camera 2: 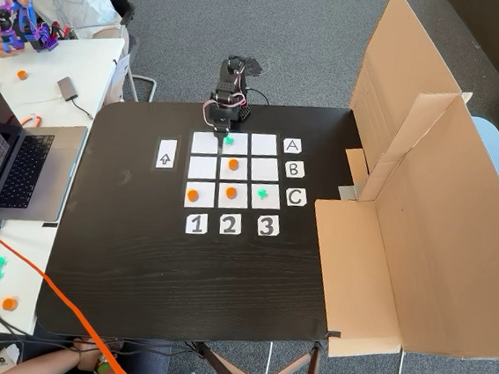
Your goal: Pick up the round, orange token and place it in the grid on square B2.
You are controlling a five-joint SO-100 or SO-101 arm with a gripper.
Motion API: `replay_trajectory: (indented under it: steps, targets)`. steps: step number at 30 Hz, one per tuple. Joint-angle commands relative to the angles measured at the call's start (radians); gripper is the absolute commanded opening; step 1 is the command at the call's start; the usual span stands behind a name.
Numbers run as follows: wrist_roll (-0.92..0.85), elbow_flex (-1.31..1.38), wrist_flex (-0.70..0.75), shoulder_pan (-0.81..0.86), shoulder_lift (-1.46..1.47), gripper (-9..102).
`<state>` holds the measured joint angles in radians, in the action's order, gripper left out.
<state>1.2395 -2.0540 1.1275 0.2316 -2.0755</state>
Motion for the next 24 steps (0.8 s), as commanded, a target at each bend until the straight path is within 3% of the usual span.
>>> replay_trajectory:
  steps: [1,3,9,15,24]
  targets:
    - [-0.009,-0.014,-0.081,0.156,-0.184,22]
    - [0.002,-0.037,-0.175,0.281,-0.281,-1]
    - [0.095,-0.061,-0.268,0.703,-0.43,-1]
    - [0.138,-0.39,-0.453,1.112,-0.703,-1]
    - [0.143,-0.798,-0.477,1.443,-1.092,-1]
